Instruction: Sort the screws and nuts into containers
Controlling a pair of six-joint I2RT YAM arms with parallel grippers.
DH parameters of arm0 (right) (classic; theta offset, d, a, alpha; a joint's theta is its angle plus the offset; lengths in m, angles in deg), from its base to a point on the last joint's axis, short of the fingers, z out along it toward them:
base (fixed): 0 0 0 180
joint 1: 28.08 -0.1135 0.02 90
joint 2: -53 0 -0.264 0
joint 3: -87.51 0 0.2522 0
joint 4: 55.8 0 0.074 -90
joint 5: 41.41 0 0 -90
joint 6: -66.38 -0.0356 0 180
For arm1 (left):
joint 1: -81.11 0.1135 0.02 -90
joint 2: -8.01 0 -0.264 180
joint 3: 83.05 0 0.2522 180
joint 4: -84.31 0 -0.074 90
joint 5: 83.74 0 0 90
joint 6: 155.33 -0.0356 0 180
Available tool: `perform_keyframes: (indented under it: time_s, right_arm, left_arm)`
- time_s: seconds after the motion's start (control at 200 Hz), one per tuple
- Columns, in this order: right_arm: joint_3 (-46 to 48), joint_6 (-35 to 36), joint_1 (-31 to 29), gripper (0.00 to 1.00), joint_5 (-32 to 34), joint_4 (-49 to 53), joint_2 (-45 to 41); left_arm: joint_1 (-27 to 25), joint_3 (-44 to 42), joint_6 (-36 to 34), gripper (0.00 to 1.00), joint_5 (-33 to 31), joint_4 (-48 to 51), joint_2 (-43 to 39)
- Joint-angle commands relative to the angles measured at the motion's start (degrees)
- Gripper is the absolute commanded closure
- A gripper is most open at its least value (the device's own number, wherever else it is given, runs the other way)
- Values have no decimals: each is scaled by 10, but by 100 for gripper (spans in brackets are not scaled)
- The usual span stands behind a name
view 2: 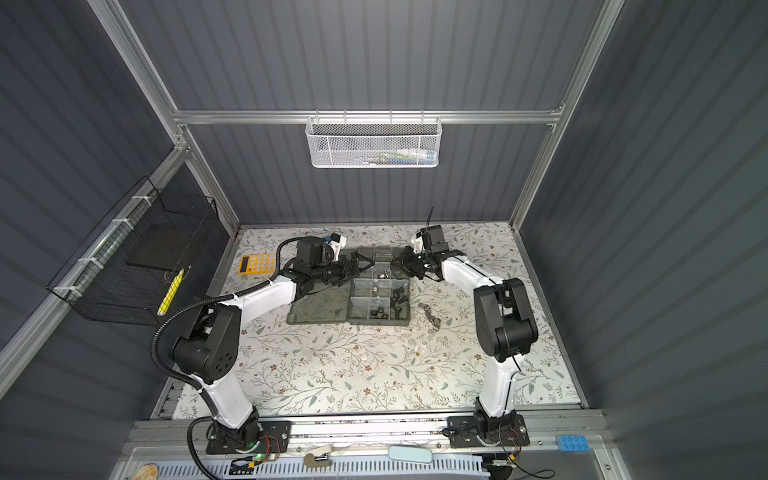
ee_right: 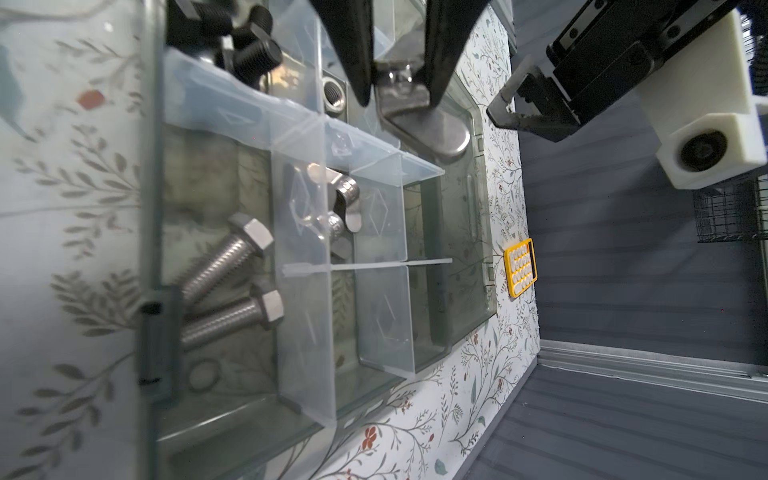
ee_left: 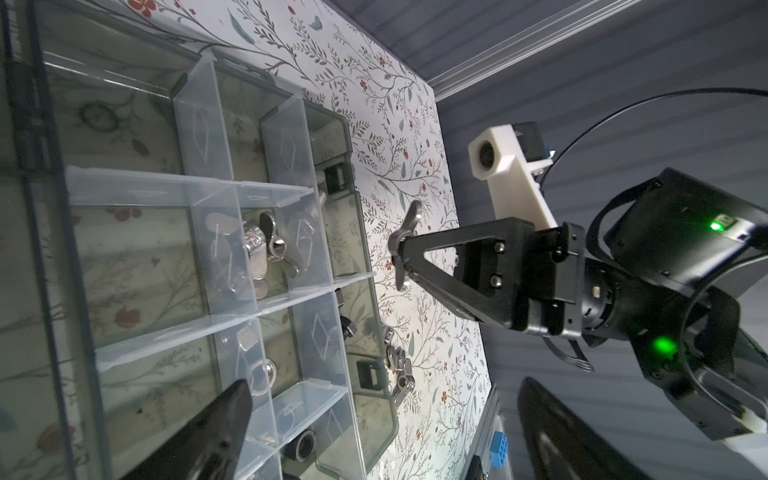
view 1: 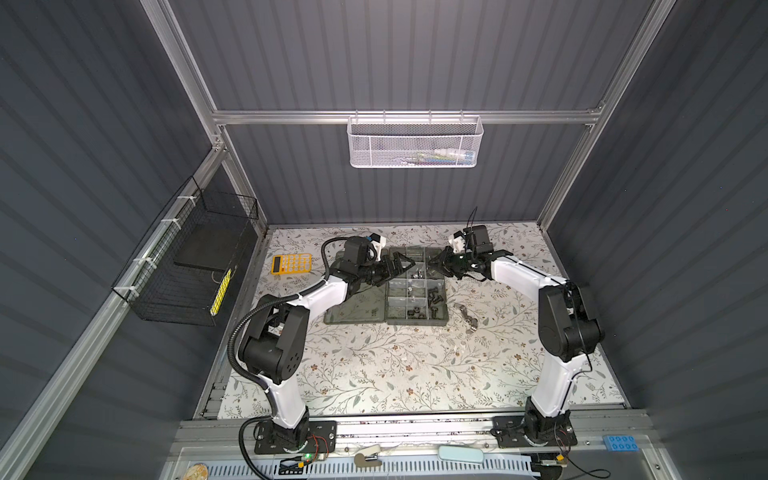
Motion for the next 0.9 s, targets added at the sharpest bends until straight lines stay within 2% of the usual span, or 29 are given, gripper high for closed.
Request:
perform_keyframes:
  time_s: [0.0, 0.37, 0.896]
  right_arm:
    - [-38, -19, -11, 87, -17, -16, 33]
    - [-79, -31, -21, 86, -20, -18, 117]
    - [-76, -31, -25, 75, -14, -14, 139]
  left_arm:
    - [6, -5, 9, 0, 15, -16, 9]
    - [8, -1, 17, 0, 21, -23, 24]
    - [8, -1, 19, 0, 23, -25, 25]
